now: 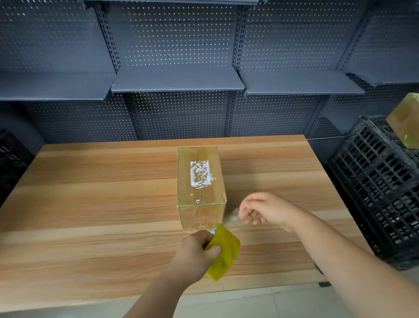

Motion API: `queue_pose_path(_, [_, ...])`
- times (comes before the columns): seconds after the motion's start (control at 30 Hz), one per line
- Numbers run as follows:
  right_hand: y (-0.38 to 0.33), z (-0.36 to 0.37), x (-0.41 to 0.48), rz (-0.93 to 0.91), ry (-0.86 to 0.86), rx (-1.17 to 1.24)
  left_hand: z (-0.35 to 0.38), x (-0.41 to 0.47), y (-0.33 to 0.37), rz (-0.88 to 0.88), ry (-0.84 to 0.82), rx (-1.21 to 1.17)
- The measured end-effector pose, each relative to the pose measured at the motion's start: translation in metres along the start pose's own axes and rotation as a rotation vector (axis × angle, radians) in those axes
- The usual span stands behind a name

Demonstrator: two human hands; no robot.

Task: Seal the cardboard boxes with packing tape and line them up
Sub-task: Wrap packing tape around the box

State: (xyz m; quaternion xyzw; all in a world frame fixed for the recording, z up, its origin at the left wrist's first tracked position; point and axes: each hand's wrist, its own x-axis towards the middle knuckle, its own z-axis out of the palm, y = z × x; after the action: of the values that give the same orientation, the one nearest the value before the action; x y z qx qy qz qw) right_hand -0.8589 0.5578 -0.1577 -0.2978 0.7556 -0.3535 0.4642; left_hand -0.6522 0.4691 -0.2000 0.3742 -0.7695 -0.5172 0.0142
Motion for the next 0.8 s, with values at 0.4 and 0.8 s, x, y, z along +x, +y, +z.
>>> queue_pose_path(0.4, [0.011, 0.005, 0.026, 0.053, -0.074, 0.071, 0.01, 0.006, -0.004, -0.116, -0.016, -0.07])
queue_pose_path(0.8, [0.005, -0.013, 0.031, 0.118, -0.036, 0.023, 0.033, -0.004, -0.002, -0.055, -0.101, -0.106])
